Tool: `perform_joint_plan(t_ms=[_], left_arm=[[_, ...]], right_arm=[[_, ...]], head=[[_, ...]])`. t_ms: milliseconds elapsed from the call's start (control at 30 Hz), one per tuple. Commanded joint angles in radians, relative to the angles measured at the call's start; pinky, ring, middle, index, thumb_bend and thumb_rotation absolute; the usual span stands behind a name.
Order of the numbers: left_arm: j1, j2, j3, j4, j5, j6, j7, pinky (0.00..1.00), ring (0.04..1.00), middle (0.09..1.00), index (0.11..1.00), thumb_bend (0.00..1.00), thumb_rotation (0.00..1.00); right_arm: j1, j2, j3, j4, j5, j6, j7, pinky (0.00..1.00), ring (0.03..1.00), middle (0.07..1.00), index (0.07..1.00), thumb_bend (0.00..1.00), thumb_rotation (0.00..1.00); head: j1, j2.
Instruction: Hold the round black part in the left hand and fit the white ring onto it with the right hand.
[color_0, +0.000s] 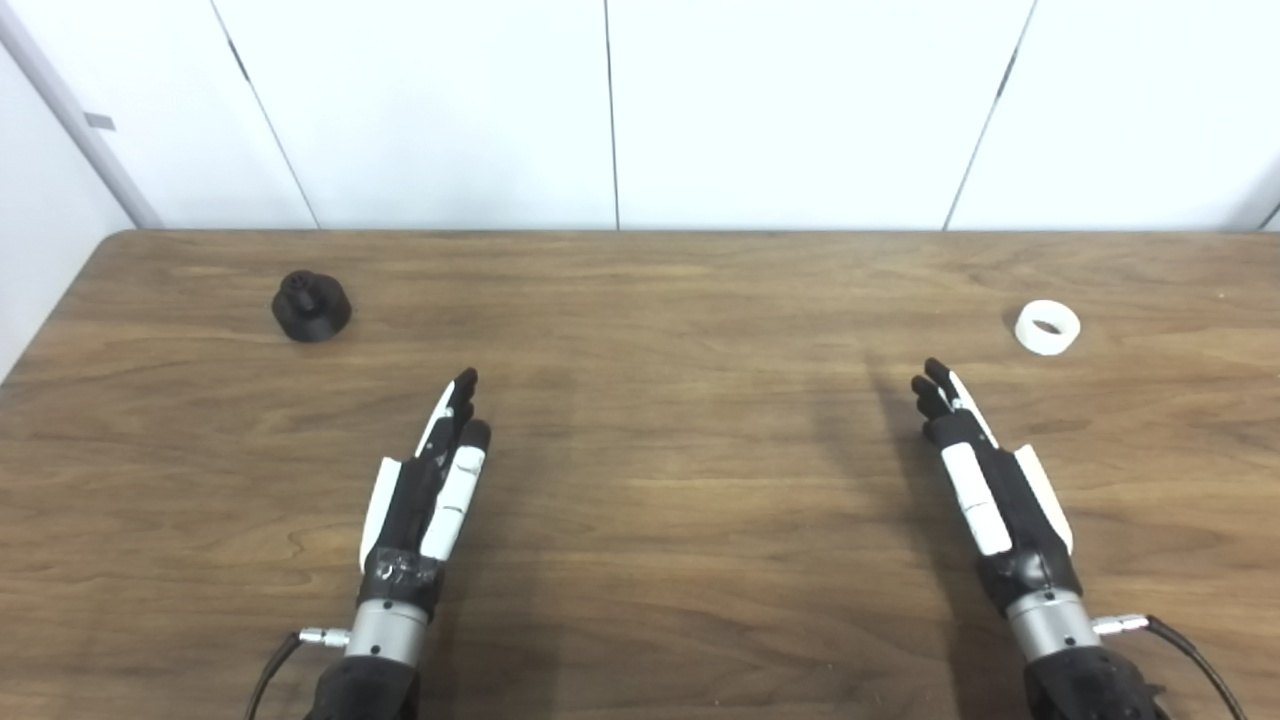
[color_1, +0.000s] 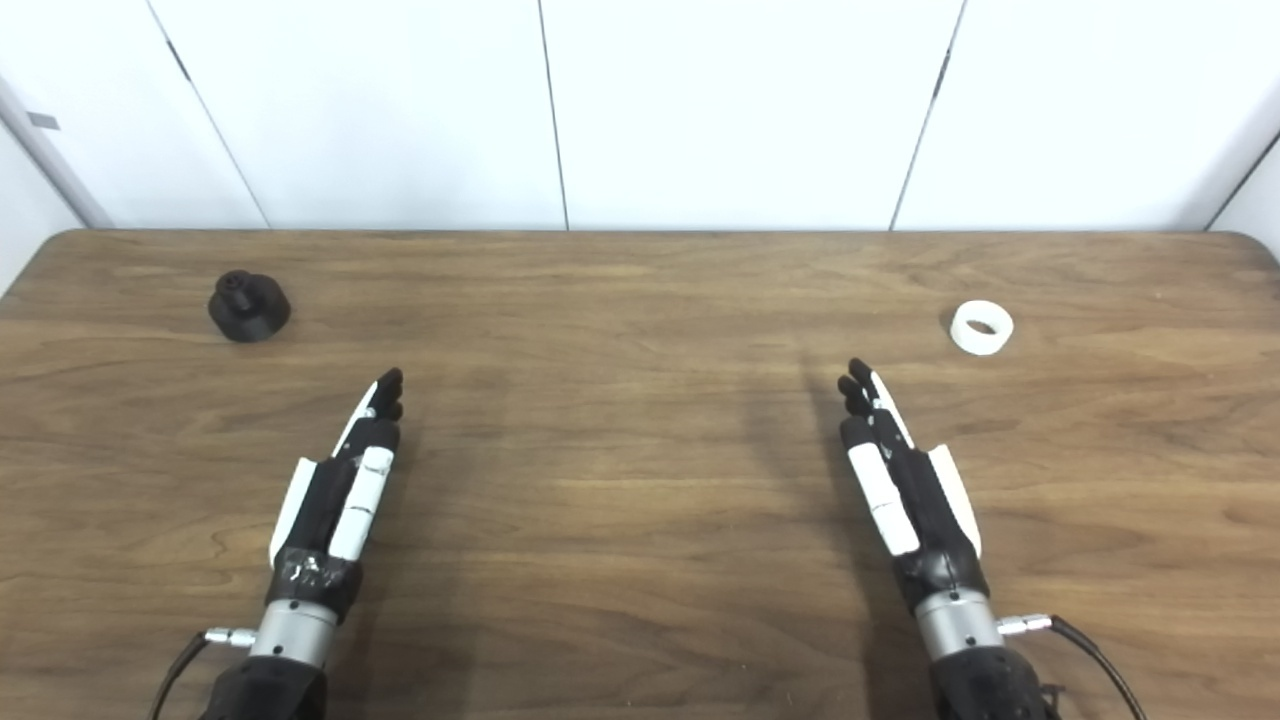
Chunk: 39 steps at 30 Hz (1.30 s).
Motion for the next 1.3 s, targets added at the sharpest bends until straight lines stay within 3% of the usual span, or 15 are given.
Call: perform_joint_plan(t_ms=[0,333,533,1067,1267], left_arm=[[0.000,0.015,0.000,-0.008,-0.005,-0.007,0.001,1.00,1.000,1.000,0.984,0.65,0.91],[0.002,0.016,-0.002,-0.002,-0.006,-0.020,0.001,1.00,1.000,1.000,0.984,0.64,0.91],[-0.003,0.012,-0.005,0.003,-0.002,-0.012,0.003,1.00,1.000,1.000,0.986,0.64,0.92],[0.009,-0.017,-0.046,0.042,0.023,-0.044,0.030,1.00,1.000,1.000,0.979,0.61,0.91],[0.004,-0.023,-0.065,0.087,0.037,-0.090,0.055,1.00,1.000,1.000,0.984,0.58,0.90]], right_arm=[[-0.014,-0.003,0.000,-0.023,-0.006,-0.016,-0.013,0.99,0.955,0.944,0.969,0.57,1.00],[-0.013,-0.004,0.000,-0.019,0.004,-0.022,-0.011,1.00,0.960,0.947,0.970,0.56,1.00],[-0.015,-0.010,-0.005,-0.010,0.011,-0.028,-0.009,1.00,0.962,0.950,0.971,0.56,1.00],[-0.001,-0.053,-0.020,0.072,0.047,-0.109,0.003,1.00,0.966,0.953,0.980,0.56,1.00],[-0.005,-0.068,-0.024,0.105,0.088,-0.129,0.016,1.00,0.995,0.967,0.989,0.58,1.00]], head=[[0.001,0.001],[0.002,-0.004],[0.043,-0.023],[0.214,-0.135],[0.265,-0.179]])
